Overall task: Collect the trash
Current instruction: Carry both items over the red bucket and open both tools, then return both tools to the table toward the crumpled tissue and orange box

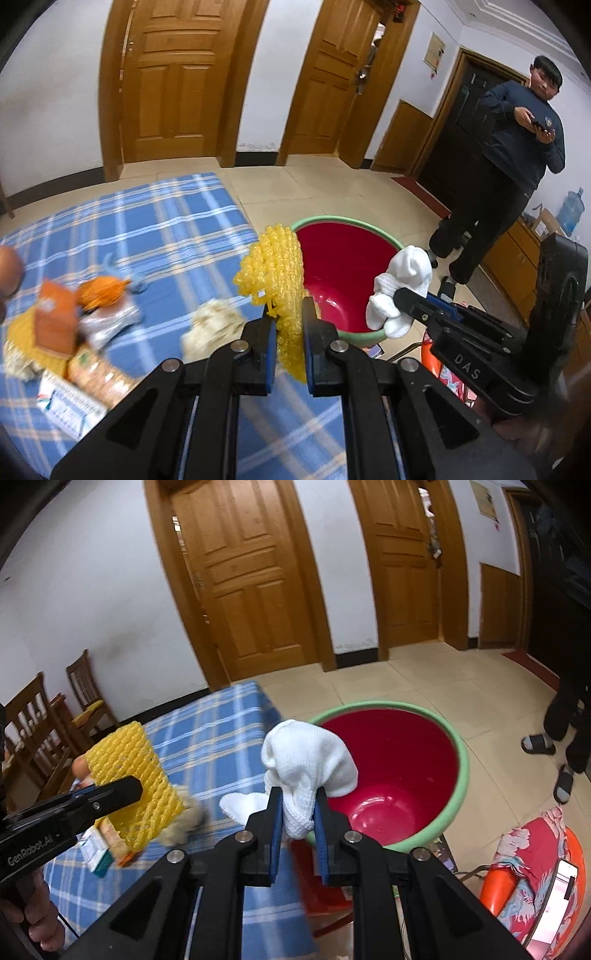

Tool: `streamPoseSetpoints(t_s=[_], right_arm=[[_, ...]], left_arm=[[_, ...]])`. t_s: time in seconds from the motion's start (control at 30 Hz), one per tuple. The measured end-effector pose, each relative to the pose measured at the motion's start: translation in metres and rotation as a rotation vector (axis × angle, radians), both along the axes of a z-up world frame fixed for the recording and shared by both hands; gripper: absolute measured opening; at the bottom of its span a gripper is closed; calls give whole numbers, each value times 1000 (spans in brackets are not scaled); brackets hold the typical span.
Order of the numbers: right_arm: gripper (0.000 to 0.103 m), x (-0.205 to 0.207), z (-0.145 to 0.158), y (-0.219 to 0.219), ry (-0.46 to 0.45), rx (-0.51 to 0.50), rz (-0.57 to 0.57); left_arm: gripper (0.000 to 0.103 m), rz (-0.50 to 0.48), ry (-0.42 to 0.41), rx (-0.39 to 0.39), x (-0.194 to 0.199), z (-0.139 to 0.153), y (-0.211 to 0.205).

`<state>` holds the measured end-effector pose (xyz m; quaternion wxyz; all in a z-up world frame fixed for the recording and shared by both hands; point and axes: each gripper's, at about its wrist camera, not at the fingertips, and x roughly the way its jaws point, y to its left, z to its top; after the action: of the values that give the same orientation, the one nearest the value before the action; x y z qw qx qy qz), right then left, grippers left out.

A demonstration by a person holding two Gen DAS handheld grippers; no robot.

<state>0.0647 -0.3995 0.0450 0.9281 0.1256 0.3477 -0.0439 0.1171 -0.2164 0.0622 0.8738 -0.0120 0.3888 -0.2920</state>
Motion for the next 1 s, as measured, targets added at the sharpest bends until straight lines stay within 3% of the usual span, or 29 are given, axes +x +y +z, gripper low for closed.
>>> streamPoseSetpoints(t_s=[0.47,0.53,0.6,0.67,1.0], right_arm=[[21,36,-40,-66,75,76,-136],[24,38,-42,-72,78,94,-155],[25,37,-44,-78,79,106,-173],[31,36,-43,-81,71,111,-179],[51,29,-30,-84,29,114,-196]], left_arm=[[11,-88,90,81,47,-49,-85],[21,-84,92,86,52,-52,-90],[46,-63,90,92,55,-52,-91],[52,-49,76,90,54,-50,-90],[55,-26,58,68,50,-36,-73]])
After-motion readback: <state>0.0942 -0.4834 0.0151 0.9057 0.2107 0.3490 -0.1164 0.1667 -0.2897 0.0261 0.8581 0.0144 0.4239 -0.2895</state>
